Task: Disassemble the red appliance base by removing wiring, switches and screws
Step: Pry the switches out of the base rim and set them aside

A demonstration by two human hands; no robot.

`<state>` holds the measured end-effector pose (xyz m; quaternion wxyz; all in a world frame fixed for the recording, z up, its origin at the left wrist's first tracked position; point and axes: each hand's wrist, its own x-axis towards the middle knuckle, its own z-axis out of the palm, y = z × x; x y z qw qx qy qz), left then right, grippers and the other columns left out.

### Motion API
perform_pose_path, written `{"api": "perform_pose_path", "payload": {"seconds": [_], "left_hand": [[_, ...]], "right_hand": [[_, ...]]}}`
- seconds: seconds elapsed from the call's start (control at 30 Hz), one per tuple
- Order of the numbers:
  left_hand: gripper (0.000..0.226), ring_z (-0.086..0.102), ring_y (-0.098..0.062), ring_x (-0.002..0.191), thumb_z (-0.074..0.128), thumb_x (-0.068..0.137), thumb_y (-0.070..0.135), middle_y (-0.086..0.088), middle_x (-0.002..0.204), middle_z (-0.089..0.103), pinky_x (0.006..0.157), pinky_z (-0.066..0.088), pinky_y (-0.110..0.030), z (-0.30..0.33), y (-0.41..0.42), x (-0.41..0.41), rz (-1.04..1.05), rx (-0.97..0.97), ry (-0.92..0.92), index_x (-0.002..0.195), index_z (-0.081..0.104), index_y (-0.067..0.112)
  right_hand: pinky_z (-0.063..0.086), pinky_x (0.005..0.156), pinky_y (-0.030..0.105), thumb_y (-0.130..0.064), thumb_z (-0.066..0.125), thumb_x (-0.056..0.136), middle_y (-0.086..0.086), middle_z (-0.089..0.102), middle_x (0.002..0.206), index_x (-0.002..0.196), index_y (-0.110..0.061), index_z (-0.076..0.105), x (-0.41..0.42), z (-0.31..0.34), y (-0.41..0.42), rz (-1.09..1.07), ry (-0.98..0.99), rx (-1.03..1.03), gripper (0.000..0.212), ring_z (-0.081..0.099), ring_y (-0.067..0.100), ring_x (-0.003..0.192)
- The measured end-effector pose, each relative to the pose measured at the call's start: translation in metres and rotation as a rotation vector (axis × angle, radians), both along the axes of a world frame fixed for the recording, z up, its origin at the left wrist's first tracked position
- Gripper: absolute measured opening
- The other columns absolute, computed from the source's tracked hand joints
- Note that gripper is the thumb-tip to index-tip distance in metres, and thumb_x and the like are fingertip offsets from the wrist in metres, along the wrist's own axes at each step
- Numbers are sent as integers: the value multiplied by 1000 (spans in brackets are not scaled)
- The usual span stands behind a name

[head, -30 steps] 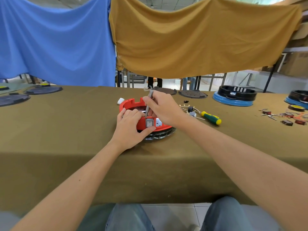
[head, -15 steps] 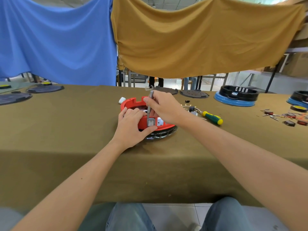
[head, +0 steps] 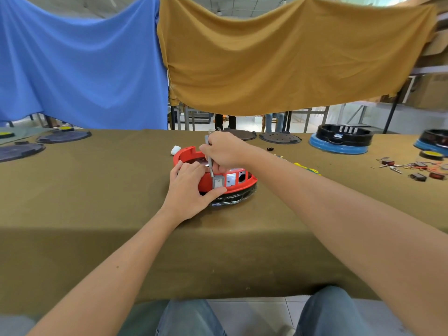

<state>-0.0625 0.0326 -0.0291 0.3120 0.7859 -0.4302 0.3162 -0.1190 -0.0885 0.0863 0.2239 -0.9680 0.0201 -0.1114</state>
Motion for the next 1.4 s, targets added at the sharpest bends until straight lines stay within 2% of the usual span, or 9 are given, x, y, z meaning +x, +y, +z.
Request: {"api": "perform_pose_path", "payload": {"seconds": [0.1,0.27,0.57,0.67,0.83,0.93,1.1,1.23,1.4], "left_hand": [[57,43,-6,91,48,78,72,13,89,51,112,27,-45,-1,0,1,-11,-19,1,99,63,20],[51,40,-5,91,52,79,69,17,88,45,111,29,-48,-1,0,1,-18,-25,-4,96,60,22],[56,41,-6,90,50,79,70,14,88,48,111,28,-47,-2,-1,0,-13,-19,-3,99,62,20],[56,39,-6,89,51,79,69,16,87,44,110,30,-49,-2,-1,1,-18,-27,-14,101,62,19],[54,40,-5,91,51,78,72,15,89,49,111,29,-49,-2,-1,3,-10,-10,0,97,61,22],[54,40,-6,90,51,78,71,14,89,47,110,30,-50,-2,-1,2,-8,-16,-7,96,60,21],[57,41,-7,89,50,78,70,13,88,49,109,30,-49,-1,0,0,-5,-21,-9,97,62,18],[55,41,-6,88,51,78,70,13,86,48,109,31,-48,-1,-1,1,-9,-20,-15,97,62,20],[57,40,-5,90,51,79,70,16,89,47,111,30,-47,-1,0,2,-15,-18,-14,102,64,20]], "right_hand": [[53,62,30,-25,41,106,9,68,69,84,1,57,-10,-4,-2,34,-85,7,38,64,18,59],[58,73,42,-31,43,106,15,72,81,97,4,59,-22,-17,-6,78,-174,-2,39,70,27,74],[57,77,42,-14,37,105,14,74,77,80,2,59,-1,-6,-5,15,37,-67,36,66,21,65],[57,74,42,-22,41,104,10,71,65,72,-6,53,-2,-12,-4,13,-53,-1,37,64,17,55],[57,75,50,-32,45,104,16,72,78,94,4,59,-16,-20,-13,14,-230,111,39,71,31,74],[58,71,40,-32,46,105,10,71,77,95,-1,60,-22,-22,-10,74,-209,53,35,70,24,71],[44,50,17,-28,43,105,1,64,63,77,-15,46,-11,-13,-5,81,-153,-77,31,56,1,46],[57,68,40,-23,38,104,11,72,73,75,-13,46,0,-8,-1,52,-66,-113,32,70,26,66],[60,72,39,-11,39,104,17,73,86,82,-3,60,6,0,3,74,79,-330,31,71,27,69]]}}
